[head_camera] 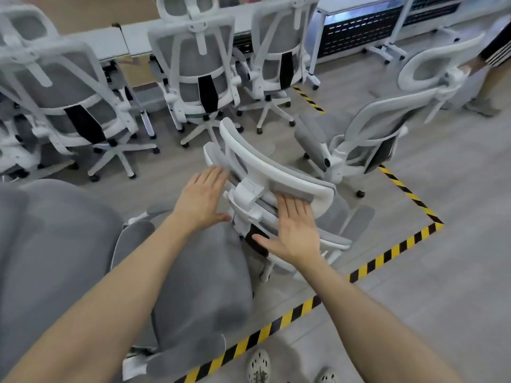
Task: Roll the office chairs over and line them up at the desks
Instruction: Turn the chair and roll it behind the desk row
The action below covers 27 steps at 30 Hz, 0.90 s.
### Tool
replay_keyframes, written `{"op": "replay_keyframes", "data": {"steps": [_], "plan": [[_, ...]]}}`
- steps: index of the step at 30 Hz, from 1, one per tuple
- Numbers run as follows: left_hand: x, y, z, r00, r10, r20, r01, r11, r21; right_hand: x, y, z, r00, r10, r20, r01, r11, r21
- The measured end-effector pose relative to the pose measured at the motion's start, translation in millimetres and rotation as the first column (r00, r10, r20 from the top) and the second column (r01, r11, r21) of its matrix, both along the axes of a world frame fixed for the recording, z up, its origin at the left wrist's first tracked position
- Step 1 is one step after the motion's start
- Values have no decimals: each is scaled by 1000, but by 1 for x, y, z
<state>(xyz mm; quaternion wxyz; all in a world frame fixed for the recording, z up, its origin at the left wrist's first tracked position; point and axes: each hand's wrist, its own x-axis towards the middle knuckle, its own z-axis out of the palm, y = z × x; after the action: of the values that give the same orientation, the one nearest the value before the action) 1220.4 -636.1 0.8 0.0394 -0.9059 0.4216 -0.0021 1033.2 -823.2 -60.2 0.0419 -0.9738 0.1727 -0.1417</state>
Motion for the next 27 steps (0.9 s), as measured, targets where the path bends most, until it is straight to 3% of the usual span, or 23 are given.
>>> {"op": "replay_keyframes", "data": {"steps": [3, 8, 12, 17, 27], "plan": [[15, -25, -6, 997, -82, -13, 82, 996, 28, -12, -13, -1, 1000, 5, 15, -5, 1000, -17], [25, -50, -15, 970, -211, 123, 196, 973, 125, -25, -38, -7, 996, 38, 85, -35, 999, -40], [14, -56, -24, 962, -245, 118, 250, 968, -27, -32, -55, -10, 994, 69, 84, -64, 996, -65], [-10, -56, -36, 962, -210, 174, 244, 946, -211, -44, -66, -10, 993, 104, 56, -99, 991, -87], [-69, -57, -40, 986, -32, 165, 63, 981, -184, -68, -101, -9, 960, 260, 106, -256, 966, -44]]}}
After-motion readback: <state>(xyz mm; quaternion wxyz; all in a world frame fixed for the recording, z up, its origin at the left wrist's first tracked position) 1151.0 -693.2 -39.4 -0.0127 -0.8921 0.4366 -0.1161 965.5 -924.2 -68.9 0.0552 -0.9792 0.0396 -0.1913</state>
